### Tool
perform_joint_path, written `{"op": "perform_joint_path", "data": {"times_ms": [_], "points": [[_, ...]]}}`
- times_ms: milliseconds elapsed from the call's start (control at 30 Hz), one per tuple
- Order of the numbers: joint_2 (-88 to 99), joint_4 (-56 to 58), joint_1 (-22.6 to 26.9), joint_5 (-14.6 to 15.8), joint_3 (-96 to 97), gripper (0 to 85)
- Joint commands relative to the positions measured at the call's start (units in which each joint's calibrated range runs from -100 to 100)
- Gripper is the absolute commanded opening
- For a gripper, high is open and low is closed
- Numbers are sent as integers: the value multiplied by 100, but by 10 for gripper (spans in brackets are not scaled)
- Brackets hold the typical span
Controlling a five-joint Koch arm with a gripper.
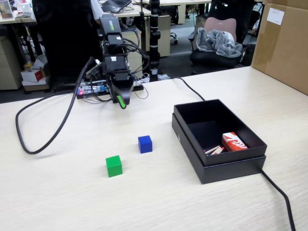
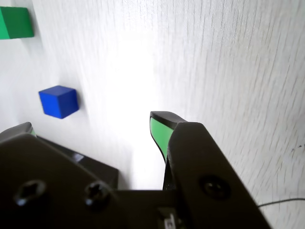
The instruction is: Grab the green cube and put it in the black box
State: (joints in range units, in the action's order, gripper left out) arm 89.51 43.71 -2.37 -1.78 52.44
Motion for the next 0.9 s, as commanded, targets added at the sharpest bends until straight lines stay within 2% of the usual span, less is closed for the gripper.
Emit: {"op": "perform_joint_path", "data": {"times_ms": [0,33,300,467,600,867], "points": [[-627,748,-63,-29,-1128,479],[-1235,1119,-117,-34,-1853,480],[-3840,1776,-371,-259,-4483,473],[-5572,1776,-527,-737,-5770,475],[-6869,1776,-586,-830,-6776,476],[-8372,1767,-645,-952,-7620,476]]}}
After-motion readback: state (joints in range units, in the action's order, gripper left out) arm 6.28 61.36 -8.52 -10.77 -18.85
